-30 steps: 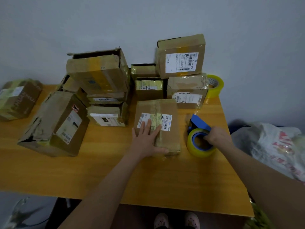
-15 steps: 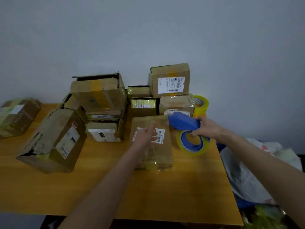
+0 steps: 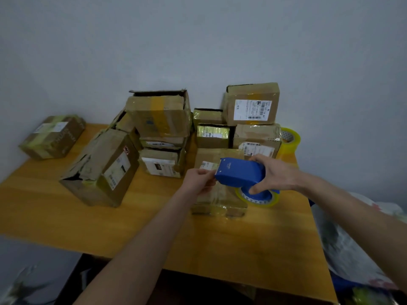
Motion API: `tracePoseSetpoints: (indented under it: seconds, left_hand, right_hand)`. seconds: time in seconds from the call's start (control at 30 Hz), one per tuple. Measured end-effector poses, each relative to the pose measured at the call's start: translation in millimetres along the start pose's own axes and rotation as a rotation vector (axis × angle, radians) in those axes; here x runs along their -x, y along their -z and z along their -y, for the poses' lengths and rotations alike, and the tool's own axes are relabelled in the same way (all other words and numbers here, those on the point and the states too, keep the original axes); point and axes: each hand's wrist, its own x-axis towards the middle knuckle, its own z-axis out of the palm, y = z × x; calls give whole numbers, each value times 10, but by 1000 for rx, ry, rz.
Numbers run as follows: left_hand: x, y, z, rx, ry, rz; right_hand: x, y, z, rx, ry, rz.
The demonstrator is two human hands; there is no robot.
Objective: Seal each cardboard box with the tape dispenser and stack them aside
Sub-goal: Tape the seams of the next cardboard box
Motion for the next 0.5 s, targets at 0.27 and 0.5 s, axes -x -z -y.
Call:
tracePoseSetpoints:
  seconds: [0.27,0.5]
  left_hand:
    - [65,235,219,-121,-80,-92]
    - [88,749,531,-185,-39,-232]
  right_hand:
    - [18,-97,-85,116,62,55]
    - [208,-33,-422,-28,15,111]
